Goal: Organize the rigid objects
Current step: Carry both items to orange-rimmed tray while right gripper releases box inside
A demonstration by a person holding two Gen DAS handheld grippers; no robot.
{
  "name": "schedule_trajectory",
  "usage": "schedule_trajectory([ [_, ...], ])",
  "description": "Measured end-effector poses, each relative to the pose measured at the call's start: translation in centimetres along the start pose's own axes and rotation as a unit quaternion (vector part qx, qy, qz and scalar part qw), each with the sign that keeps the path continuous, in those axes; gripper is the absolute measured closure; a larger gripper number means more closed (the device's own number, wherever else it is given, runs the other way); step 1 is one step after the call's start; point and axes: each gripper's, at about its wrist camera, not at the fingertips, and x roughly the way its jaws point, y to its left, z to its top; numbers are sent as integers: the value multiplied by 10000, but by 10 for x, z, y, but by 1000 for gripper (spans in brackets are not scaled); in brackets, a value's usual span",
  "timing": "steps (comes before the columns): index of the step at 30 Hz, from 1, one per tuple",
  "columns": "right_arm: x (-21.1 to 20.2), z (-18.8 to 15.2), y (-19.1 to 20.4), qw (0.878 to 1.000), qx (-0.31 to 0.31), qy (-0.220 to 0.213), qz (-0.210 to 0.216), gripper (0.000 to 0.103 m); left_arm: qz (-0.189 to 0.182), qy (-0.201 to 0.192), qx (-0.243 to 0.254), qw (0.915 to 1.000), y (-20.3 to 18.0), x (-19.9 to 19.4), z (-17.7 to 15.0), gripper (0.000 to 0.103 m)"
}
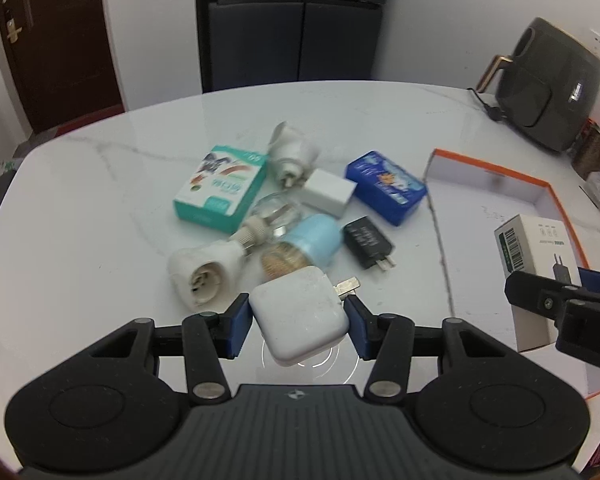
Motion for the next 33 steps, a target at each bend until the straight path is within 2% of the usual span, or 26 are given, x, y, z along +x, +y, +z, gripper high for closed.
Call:
schedule_trajectory([
  [16,-42,-6,-70,9965,626,-426,-350,33,-353,-109,591,9976,-75,-6,12,52],
  [33,-46,2,-107,9929,879,-540,-600,33,-535,-135,817,9951,-114,-1,25,52],
])
